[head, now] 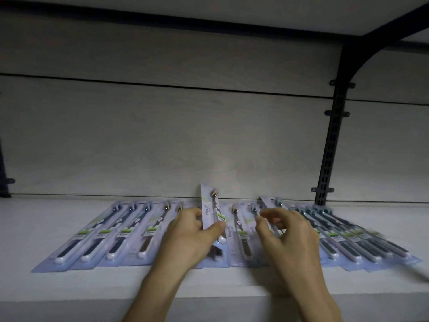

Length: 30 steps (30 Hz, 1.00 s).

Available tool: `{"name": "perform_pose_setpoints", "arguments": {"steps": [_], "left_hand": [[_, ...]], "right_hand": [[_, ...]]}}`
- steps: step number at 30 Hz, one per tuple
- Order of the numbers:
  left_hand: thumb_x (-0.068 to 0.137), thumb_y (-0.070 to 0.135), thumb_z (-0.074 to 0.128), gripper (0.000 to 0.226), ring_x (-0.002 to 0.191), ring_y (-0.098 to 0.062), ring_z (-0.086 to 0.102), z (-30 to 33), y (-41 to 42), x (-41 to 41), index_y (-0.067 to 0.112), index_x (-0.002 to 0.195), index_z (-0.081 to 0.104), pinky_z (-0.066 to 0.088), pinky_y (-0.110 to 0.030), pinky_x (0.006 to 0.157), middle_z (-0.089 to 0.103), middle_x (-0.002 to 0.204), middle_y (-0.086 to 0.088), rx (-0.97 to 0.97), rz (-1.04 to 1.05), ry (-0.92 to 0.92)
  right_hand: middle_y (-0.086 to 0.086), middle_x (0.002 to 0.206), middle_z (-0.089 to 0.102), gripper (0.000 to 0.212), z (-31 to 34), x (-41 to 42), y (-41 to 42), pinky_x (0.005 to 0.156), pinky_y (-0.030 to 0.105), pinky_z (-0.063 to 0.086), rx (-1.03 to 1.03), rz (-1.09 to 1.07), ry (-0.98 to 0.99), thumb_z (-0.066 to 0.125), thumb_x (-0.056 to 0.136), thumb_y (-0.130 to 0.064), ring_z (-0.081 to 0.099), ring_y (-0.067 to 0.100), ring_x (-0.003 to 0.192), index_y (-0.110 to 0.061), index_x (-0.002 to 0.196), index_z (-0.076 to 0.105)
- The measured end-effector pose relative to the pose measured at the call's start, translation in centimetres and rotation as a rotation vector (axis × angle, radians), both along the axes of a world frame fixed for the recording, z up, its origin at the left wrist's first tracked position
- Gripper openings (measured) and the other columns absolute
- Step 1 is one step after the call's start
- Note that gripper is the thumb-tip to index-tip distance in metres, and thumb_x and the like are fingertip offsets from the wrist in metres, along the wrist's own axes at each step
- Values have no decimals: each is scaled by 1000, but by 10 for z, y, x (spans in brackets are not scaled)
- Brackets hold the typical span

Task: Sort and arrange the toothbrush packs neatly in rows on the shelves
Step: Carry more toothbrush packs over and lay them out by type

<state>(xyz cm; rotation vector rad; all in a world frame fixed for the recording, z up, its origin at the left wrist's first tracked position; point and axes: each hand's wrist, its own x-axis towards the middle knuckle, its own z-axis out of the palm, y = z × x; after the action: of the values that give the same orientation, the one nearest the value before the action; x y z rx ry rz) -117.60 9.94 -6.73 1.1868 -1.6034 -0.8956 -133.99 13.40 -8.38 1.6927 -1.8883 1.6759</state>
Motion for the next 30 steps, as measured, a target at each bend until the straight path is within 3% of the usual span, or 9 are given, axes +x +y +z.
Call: {"name": "perform_pose_setpoints", "arguments": {"steps": [4,7,12,15,24,30], "left_hand": [[78,37,70,17,71,-21,71,-1,-2,-14,21,83,66,56,-45,77,73,71,4,16,44,-104],[72,53,67,32,71,-21,68,-4,-2,-20,25,88,64,55,-41,76,72,78,5,35,78,-250],[82,55,61,41,93,-14,59,-3,7,-21,26,110,55,45,-28,78,64,101,7,-60,250,-440],[84,58,56,52,99,-13,56,4,17,-14,27,125,53,37,-24,76,63,109,7,-129,313,-451],[91,43,53,41,108,-15,56,7,37,40,31,130,50,45,-28,84,59,123,6,-364,469,-636],[92,41,50,34,105,-14,55,-3,61,101,31,124,53,44,-29,78,59,117,7,-413,614,-725]], "right_hand": [[-2,88,66,11,-2,-14,-3,81,34,47,-2,23,13,69,81,-28,60,20,89,-22,89,72],[-2,89,65,12,-4,-20,-4,82,36,48,-6,36,17,67,81,-29,60,21,91,-23,89,71],[-1,90,64,17,-4,-18,-7,81,37,49,-6,71,27,63,81,-33,59,22,91,-23,92,71],[1,94,65,14,-3,-13,-10,83,38,49,15,90,42,66,83,-31,59,24,94,-24,94,71],[4,99,65,22,7,28,-10,80,33,39,3,106,238,61,84,-31,55,27,97,-20,101,70],[8,96,65,24,10,83,0,76,37,42,-23,169,302,57,84,-30,57,32,91,-18,100,70]]}}
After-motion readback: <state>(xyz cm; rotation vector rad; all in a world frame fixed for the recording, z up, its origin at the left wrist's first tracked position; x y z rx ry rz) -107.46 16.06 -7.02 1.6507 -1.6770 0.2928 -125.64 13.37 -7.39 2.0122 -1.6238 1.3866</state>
